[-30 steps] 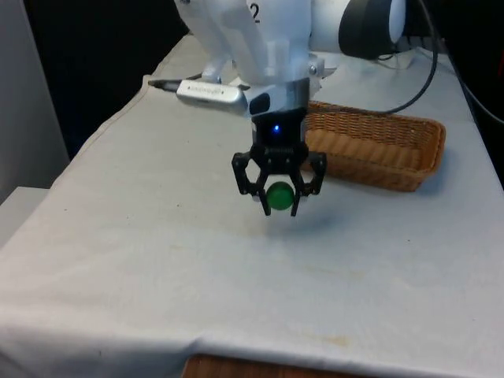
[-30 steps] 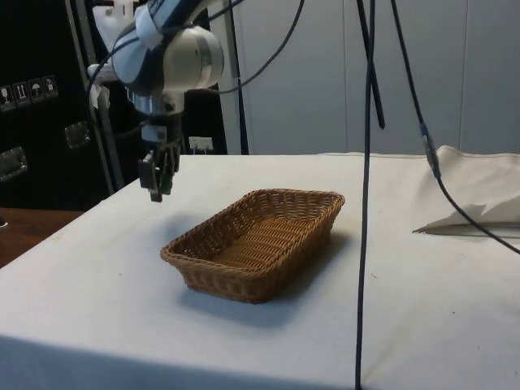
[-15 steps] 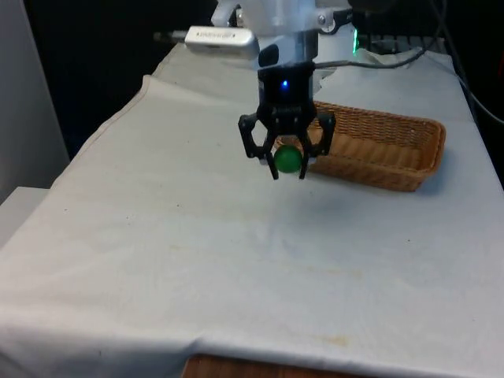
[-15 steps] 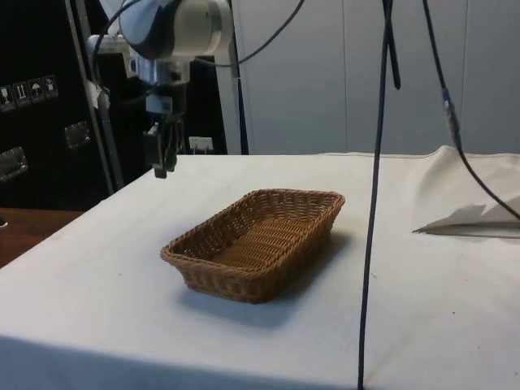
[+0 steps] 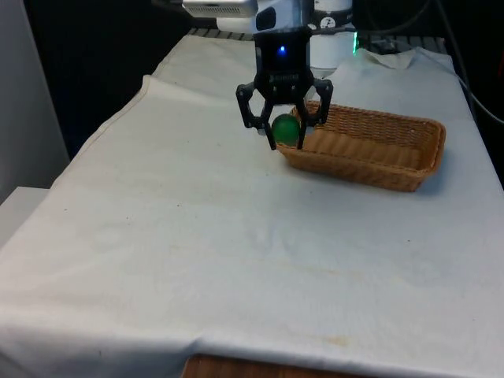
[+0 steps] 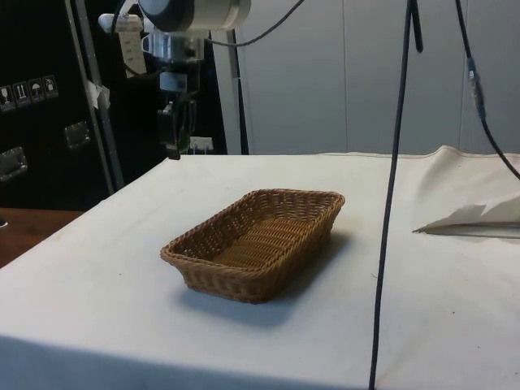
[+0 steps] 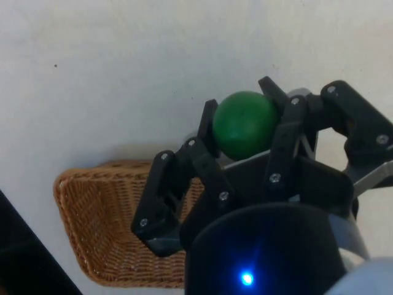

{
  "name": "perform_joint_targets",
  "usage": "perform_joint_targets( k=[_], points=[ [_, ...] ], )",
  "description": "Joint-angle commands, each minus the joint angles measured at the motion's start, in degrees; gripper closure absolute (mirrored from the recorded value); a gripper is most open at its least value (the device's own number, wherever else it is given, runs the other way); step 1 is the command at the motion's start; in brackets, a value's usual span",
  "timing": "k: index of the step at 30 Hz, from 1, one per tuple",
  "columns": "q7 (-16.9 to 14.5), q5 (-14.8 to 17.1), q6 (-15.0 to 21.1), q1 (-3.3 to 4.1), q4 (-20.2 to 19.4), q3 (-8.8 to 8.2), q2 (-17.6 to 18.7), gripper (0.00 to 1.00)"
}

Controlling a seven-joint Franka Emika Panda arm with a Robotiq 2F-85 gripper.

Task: Pick up the ball and place it into the basket.

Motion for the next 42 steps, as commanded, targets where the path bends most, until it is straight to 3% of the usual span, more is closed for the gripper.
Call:
perform_joint_targets(
  k=[1,2,3,9,10,11,12,18,19,20,26,27,28,30,35,36,37,42],
  points=[
    [1.0,-1.0,-0.3,0.57,-0.3,-0.69,-0.2,1.00],
    [0.2,-0.2,-0.2,0.00,-0.1,-0.06,-0.1,1.00],
    [1.2,-1.2,-0.5,0.63,-0.5,-0.74,-0.3,1.00],
    [2.8,-2.8,-1.7,0.69,-1.0,-1.03,-1.3,1.00],
    [1.9,-1.9,-1.5,0.06,-0.4,-0.34,-0.8,1.00],
    [3.0,-3.0,-1.9,0.74,-1.0,-1.15,-1.5,1.00],
    [3.3,-3.2,-2.1,0.86,-1.1,-1.20,-1.8,1.00],
    [5.3,-5.5,-3.4,1.15,-2.5,-0.97,-4.5,1.00],
    [4.6,-4.8,-3.4,0.52,-2.0,-0.40,-4.0,1.00],
    [5.6,-5.8,-3.6,1.20,-2.9,-0.92,-4.9,1.00],
    [7.0,-7.9,-4.8,1.78,-5.4,-0.69,-7.6,1.00],
    [7.2,-8.2,-4.9,1.83,-5.7,-0.69,-8.0,1.00],
    [6.5,-7.5,-5.0,1.32,-5.3,-0.29,-7.7,1.00],
    [7.7,-9.1,-5.4,2.06,-6.8,-0.63,-8.9,1.00],
    [8.8,-10.6,-6.4,2.41,-8.4,-0.40,-10.4,1.00],
    [8.1,-10.0,-6.4,1.83,-8.1,0.06,-10.2,1.00],
    [9.1,-11.0,-6.5,2.41,-8.7,-0.29,-10.8,1.00],
    [10.4,-12.9,-7.7,2.58,-10.5,0.17,-12.4,1.00]
  ],
)
